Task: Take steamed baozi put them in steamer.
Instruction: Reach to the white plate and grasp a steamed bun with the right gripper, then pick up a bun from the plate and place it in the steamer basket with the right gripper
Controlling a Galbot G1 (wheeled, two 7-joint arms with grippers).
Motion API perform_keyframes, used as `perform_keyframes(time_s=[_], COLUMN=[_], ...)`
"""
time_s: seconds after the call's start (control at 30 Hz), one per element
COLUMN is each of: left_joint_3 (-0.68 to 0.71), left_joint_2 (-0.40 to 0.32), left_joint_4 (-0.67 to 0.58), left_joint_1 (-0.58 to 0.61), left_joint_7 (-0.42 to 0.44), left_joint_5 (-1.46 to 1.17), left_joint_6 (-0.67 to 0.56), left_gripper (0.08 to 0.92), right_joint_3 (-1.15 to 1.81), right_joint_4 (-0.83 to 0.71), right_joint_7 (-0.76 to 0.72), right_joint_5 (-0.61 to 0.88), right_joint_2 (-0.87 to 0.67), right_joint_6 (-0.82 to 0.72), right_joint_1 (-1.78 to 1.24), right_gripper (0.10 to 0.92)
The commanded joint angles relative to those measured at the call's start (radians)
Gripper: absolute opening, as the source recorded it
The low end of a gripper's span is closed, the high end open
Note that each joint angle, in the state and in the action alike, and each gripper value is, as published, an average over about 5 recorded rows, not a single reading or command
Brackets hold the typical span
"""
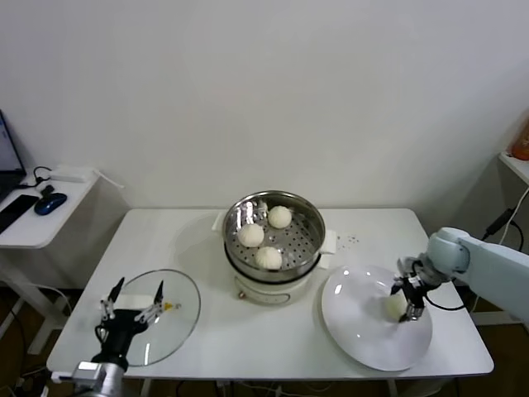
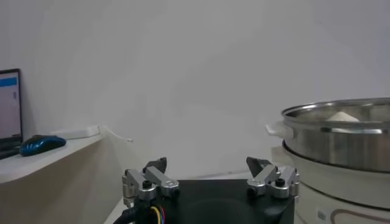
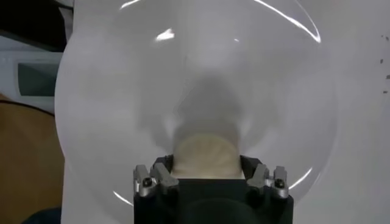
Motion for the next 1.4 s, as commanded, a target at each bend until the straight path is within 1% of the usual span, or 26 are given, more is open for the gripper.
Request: perform_keyframes(time_s=[0.03, 0.23, 0.47, 0.57, 0.7, 0.87, 1.1, 1.4], left_joint_3=[-0.001, -0.002, 0.000, 0.002, 0.009, 0.022, 0.014, 0.013], left_joint_2=[0.001, 0.000, 0.001, 0.000, -0.002, -0.002, 0.003, 0.005], left_joint_4=[-0.002, -0.003, -0.008, -0.011, -0.018, -0.080, -0.097, -0.103], left_joint_1=[0.000, -0.005, -0.010, -0.013, -0.015, -0.001, -0.009, -0.013], left_joint_7=[-0.002, -0.003, -0.004, -0.004, -0.007, -0.023, -0.030, -0.032], left_joint_5=[0.000, -0.004, -0.008, -0.010, -0.010, -0.039, -0.040, -0.026], left_joint_6=[0.001, 0.003, 0.005, 0.006, 0.011, 0.057, 0.069, 0.070], left_gripper=[0.823, 0.823, 0.823, 0.823, 0.823, 0.823, 0.823, 0.823], right_joint_3=[-0.017, -0.108, -0.346, -0.456, -0.551, -0.645, -0.647, -0.546], right_joint_4=[0.012, 0.053, 0.120, 0.134, 0.135, 0.110, 0.014, -0.184], right_joint_7=[-0.007, -0.014, -0.035, -0.042, -0.052, -0.069, -0.061, -0.028], right_joint_5=[0.017, 0.080, 0.251, 0.348, 0.453, 0.580, 0.681, 0.658], right_joint_2=[-0.013, -0.036, -0.010, 0.040, 0.129, 0.259, 0.406, 0.591], right_joint_6=[-0.001, -0.005, -0.007, -0.006, -0.006, 0.001, -0.003, -0.032], right_joint_1=[0.038, 0.179, 0.519, 0.677, 0.815, 0.949, 0.953, 0.774], right_gripper=[0.722, 0.721, 0.721, 0.720, 0.714, 0.711, 0.704, 0.704])
